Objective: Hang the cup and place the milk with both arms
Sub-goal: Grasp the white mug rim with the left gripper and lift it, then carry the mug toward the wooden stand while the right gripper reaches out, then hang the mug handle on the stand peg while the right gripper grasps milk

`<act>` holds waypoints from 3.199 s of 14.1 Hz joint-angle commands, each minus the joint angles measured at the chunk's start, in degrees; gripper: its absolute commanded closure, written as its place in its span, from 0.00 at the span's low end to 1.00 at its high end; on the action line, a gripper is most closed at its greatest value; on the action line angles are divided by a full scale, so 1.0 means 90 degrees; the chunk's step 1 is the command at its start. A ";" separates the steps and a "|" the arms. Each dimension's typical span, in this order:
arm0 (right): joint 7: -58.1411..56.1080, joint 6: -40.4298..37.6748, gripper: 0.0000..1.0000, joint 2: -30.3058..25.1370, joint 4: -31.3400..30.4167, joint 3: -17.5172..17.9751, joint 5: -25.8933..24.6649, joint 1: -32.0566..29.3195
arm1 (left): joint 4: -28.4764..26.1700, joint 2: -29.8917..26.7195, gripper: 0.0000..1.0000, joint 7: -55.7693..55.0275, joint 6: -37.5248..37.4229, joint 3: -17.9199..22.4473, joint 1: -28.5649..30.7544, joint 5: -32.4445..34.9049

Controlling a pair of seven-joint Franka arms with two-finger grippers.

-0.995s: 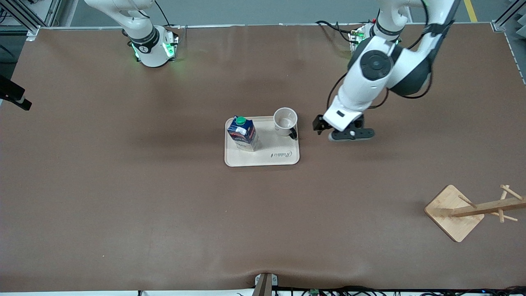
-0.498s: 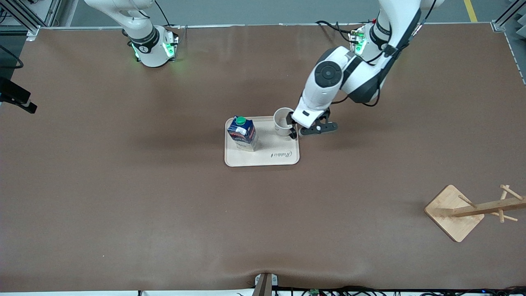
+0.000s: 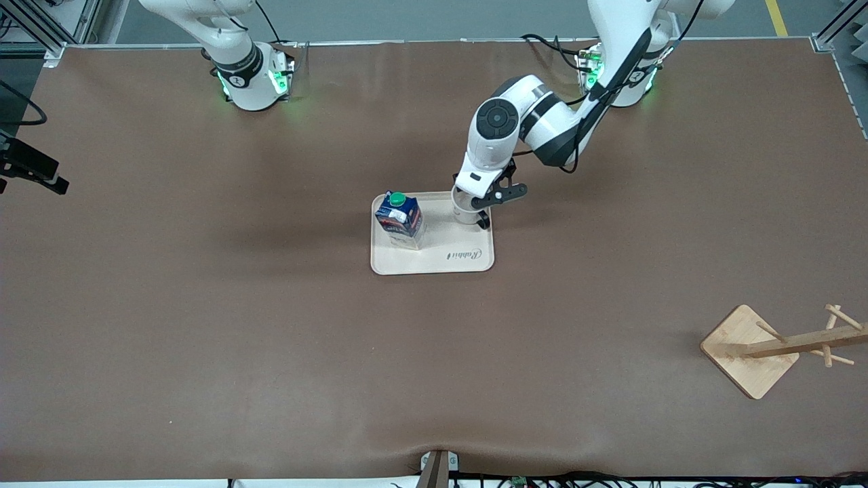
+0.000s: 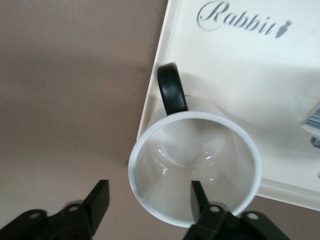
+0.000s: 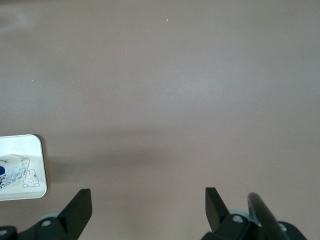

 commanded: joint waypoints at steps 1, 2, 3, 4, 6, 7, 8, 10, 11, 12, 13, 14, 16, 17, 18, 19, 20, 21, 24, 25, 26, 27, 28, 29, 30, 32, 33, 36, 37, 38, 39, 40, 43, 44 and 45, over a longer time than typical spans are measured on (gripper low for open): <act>-0.0027 -0.0092 0.00 0.0109 0.0140 -0.0010 0.0096 0.0009 | 0.0082 0.0220 0.57 -0.0272 0.0046 0.0035 -0.0070 0.0134; -0.0027 -0.0092 0.00 0.0109 0.0140 -0.0010 0.0096 0.0009 | 0.0121 0.0279 0.89 -0.0360 0.0056 0.0035 -0.0070 0.0183; -0.0027 -0.0092 0.00 0.0119 0.0140 -0.0010 0.0096 0.0009 | 0.0189 0.0289 1.00 -0.0457 0.0056 0.0025 -0.0061 0.0299; -0.0027 -0.0102 0.00 0.0128 0.0130 -0.0019 0.0096 0.0009 | 0.0209 0.0289 1.00 -0.0458 0.0047 0.0034 -0.0061 0.0397; -0.0027 -0.0121 0.00 0.0128 0.0130 -0.0020 0.0095 0.0009 | 0.0442 0.0260 1.00 -0.0439 -0.0331 0.0073 0.0036 0.0661; -0.0017 -0.0121 0.00 0.0138 0.0130 -0.0020 0.0086 0.0019 | 0.0647 0.0202 1.00 -0.0429 -0.0760 0.0074 0.0076 0.0768; -0.0036 -0.0121 0.00 0.0148 0.0130 -0.0020 0.0086 0.0009 | 0.0881 0.0105 1.00 -0.0429 -0.1199 0.0074 0.0163 0.0818; -0.0046 -0.0121 0.00 0.0216 0.0130 -0.0020 0.0086 -0.0001 | 0.1301 -0.0198 1.00 -0.0370 -0.1903 0.0083 0.0261 0.0828; -0.0046 -0.0121 0.00 0.0216 0.0130 -0.0010 0.0086 -0.0001 | 0.1593 -0.0277 1.00 -0.0341 -0.2283 0.0074 0.0387 0.0838; -0.0056 -0.0121 0.00 0.0265 0.0121 -0.0019 0.0086 -0.0001 | 0.1925 -0.0316 1.00 -0.0235 -0.2645 0.0083 0.0447 0.0867; -0.0037 -0.0121 0.00 0.0391 0.0140 -0.0020 0.0057 0.0009 | 0.2276 -0.0326 1.00 0.0018 -0.3026 0.0093 0.0592 0.0925; -0.0046 -0.0121 0.00 0.0382 0.0140 -0.0020 0.0037 0.0019 | 0.2618 -0.0326 1.00 0.0407 -0.3358 0.0083 0.0806 0.1013; -0.0046 -0.0131 0.00 0.0673 0.0072 -0.0020 0.0037 0.0019 | 0.2981 -0.0443 1.00 0.1169 -0.3663 0.0093 0.1274 0.1023; -0.0056 -0.0131 0.00 0.0840 0.0091 -0.0020 0.0047 -0.0010 | 0.3002 -0.0550 1.00 0.1637 -0.3674 0.0083 0.1567 0.1023; -0.0066 -0.0131 0.00 0.0851 0.0062 -0.0020 0.0047 0.0009 | 0.2992 -0.0657 1.00 0.2096 -0.3674 0.0093 0.1880 0.1023; -0.0056 -0.0131 0.00 0.0957 0.0062 -0.0020 0.0047 -0.0020 | 0.2992 -0.0736 1.00 0.2545 -0.3684 0.0093 0.2231 0.1023; -0.0085 -0.0131 0.00 0.1074 0.0062 -0.0020 0.0047 0.0018 | 0.3002 -0.0794 1.00 0.2994 -0.3674 0.0093 0.2534 0.1023; -0.0056 -0.0189 0.00 0.1076 0.0033 -0.0010 0.0056 0.0086 | 0.3002 -0.0853 1.00 0.3424 -0.3674 0.0093 0.2827 0.1023; 0.0177 -0.0463 0.00 0.1018 -0.0327 -0.0010 0.0513 0.0370 | 0.3002 -0.0951 1.00 0.4432 -0.3664 0.0083 0.3706 0.1023; 0.0546 -0.0454 0.00 0.0969 -0.0454 -0.0010 0.0709 0.0438 | 0.3002 -0.0961 1.00 0.4599 -0.3635 0.0083 0.3980 0.1033; 0.0927 -0.0444 0.00 0.0939 -0.0533 -0.0010 0.0836 0.0584 | 0.3012 -0.0961 1.00 0.4813 -0.3596 0.0083 0.4205 0.1033; 0.1211 -0.0434 0.00 0.0929 -0.0572 -0.0010 0.0857 0.0808 | 0.3022 -0.0951 1.00 0.5018 -0.3519 0.0083 0.4400 0.1043; 0.1562 -0.0376 0.00 0.0929 -0.0563 -0.0010 0.0867 0.1129 | 0.3022 -0.0951 1.00 0.5185 -0.3411 0.0093 0.4518 0.1139; 0.2126 -0.0240 0.00 0.0939 -0.0573 -0.0010 0.0867 0.1490 | 0.3012 -0.0951 1.00 0.5341 -0.3410 0.0093 0.4587 0.1334; 0.2837 -0.0094 0.00 0.0968 -0.0592 -0.0010 0.0867 0.1928 | 0.3022 -0.0961 1.00 0.5594 -0.3410 0.0083 0.4742 0.1423; 0.3856 0.0344 0.00 0.1153 -0.0621 -0.0019 0.0867 0.2866 | 0.3225 -0.0951 1.00 0.6519 -0.3401 0.0083 0.5104 0.1356; 0.4247 0.0744 0.00 0.1328 -0.0689 -0.0010 0.0877 0.3141 | 0.3343 -0.0922 1.00 0.6834 -0.3401 0.0083 0.5250 0.1288; 0.4806 0.1391 0.00 0.1757 -0.0719 -0.0010 0.1178 0.3719 | 0.3704 -0.0854 1.00 0.7158 -0.3391 0.0093 0.5446 0.1023; 0.4972 0.1605 0.00 0.1924 -0.0729 -0.0010 0.1354 0.3865 | 0.3744 -0.0824 1.00 0.7285 -0.3372 0.0083 0.5553 0.0994; 0.5138 0.1810 0.00 0.2051 -0.0719 -0.0010 0.1413 0.4021 | 0.3754 -0.0776 1.00 0.7383 -0.3284 0.0083 0.5700 0.0820; 0.5400 0.2025 0.00 0.2178 -0.0719 -0.0010 0.1414 0.4197 | 0.3744 -0.0766 1.00 0.7509 -0.3177 0.0083 0.5798 0.0683; 0.5722 0.2220 0.00 0.2256 -0.0729 -0.0010 0.1414 0.4305 | 0.3744 -0.0737 1.00 0.7646 -0.3079 0.0093 0.5837 0.0643; 0.6008 0.2388 0.00 0.2462 -0.0719 -0.0010 0.1414 0.4530 | 0.3744 -0.0581 1.00 0.8036 -0.2933 0.0093 0.6081 0.0623; 0.6008 0.2388 0.00 0.2472 -0.0729 -0.0010 0.1414 0.4550 | 0.3754 -0.0541 1.00 0.8251 -0.2855 0.0093 0.6150 0.0613; 0.6047 0.2398 0.00 0.2501 -0.0729 -0.0010 0.1414 0.4560 | 0.3764 -0.0483 1.00 0.8417 -0.2786 0.0083 0.6228 0.0613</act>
